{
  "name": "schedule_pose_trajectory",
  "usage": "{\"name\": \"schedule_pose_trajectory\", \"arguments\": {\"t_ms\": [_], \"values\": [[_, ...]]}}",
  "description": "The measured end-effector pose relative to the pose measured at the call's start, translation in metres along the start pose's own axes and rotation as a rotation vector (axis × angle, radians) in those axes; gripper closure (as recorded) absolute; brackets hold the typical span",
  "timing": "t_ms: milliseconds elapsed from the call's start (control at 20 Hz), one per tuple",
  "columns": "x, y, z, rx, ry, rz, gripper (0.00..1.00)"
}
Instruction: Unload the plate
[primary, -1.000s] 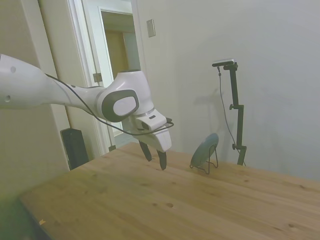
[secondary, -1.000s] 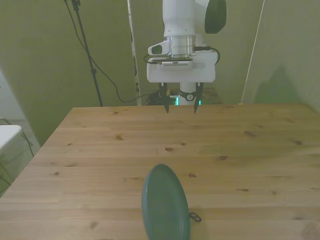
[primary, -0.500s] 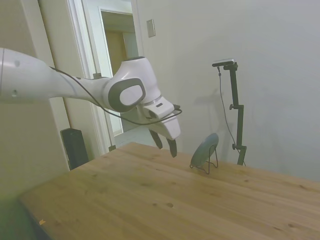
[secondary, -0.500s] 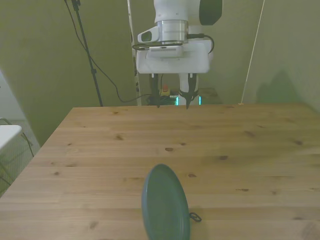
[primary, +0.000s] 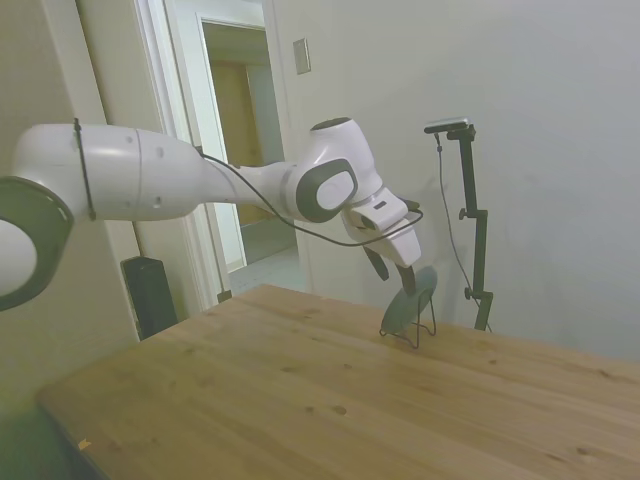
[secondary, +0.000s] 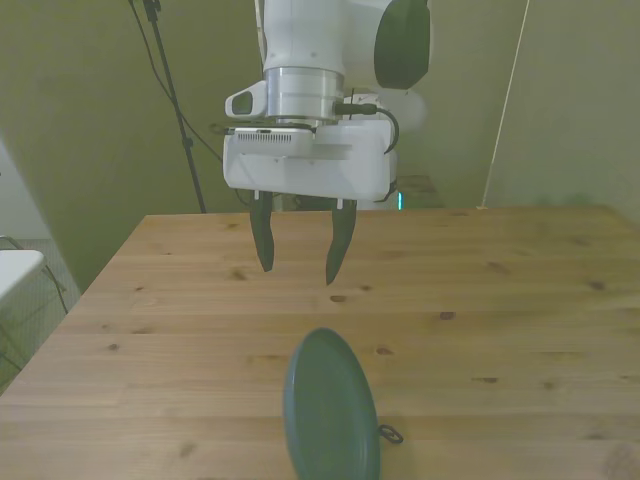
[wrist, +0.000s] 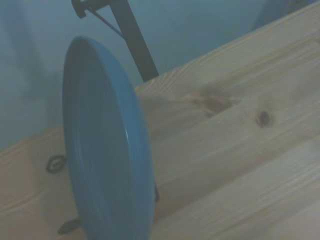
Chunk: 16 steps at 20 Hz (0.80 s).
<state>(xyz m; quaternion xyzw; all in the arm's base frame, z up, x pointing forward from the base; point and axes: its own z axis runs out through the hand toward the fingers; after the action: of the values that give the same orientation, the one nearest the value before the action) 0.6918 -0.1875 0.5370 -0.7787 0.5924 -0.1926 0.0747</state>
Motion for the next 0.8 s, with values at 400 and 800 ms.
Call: {"name": "schedule_pose_trajectory", "arguments": {"t_ms": [400, 800], "values": [[-0.017, -0.049, 0.019, -0.027, -0.024, -0.044, 0.0], [-0.028, -0.062, 0.028, -0.138, 0.022, -0.067, 0.0]]}}
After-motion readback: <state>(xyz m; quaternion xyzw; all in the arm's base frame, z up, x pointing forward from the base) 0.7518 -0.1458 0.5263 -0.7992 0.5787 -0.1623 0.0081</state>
